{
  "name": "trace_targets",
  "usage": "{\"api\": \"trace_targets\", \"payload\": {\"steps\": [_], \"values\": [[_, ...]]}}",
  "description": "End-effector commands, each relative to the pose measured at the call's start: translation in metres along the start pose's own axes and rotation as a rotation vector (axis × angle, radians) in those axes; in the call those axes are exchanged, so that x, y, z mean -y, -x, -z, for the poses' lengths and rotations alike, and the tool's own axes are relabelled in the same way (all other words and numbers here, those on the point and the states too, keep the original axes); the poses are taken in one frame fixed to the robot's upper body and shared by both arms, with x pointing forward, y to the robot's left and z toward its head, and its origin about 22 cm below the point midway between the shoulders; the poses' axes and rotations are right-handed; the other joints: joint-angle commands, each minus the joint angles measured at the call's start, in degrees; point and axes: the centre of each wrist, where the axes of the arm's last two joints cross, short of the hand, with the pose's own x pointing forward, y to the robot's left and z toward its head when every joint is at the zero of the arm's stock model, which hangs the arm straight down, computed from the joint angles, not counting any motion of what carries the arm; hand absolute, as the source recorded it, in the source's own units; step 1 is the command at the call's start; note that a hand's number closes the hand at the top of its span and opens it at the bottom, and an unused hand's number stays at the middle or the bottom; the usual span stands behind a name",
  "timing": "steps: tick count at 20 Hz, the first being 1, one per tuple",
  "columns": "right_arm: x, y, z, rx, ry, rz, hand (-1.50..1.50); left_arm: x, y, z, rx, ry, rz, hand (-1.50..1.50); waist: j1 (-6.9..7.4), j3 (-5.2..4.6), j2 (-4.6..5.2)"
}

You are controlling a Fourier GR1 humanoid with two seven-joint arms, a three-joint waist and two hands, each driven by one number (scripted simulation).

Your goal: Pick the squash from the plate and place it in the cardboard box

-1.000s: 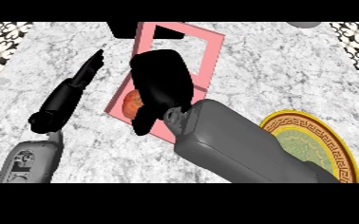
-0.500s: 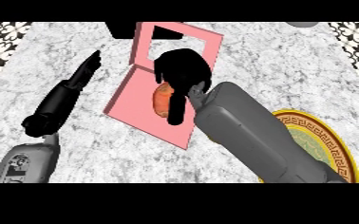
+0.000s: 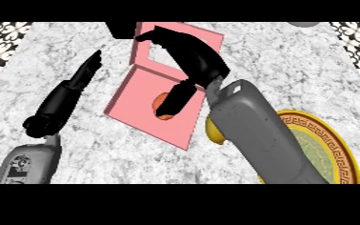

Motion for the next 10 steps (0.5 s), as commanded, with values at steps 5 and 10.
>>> {"api": "trace_targets", "payload": {"steps": [5,10], "values": [[0.026,0.044,-0.004,-0.052,0.318,0.569,-1.50,-0.008,0.003,0.002,-0.008,0.014,-0.004,0.00,1.01,-0.13,0.27],[0.027,0.097,-0.020,-0.030,0.412,0.606,-1.50,-0.008,-0.003,0.001,-0.006,0.013,-0.012,0.00,0.01,-0.12,-0.11]]}}
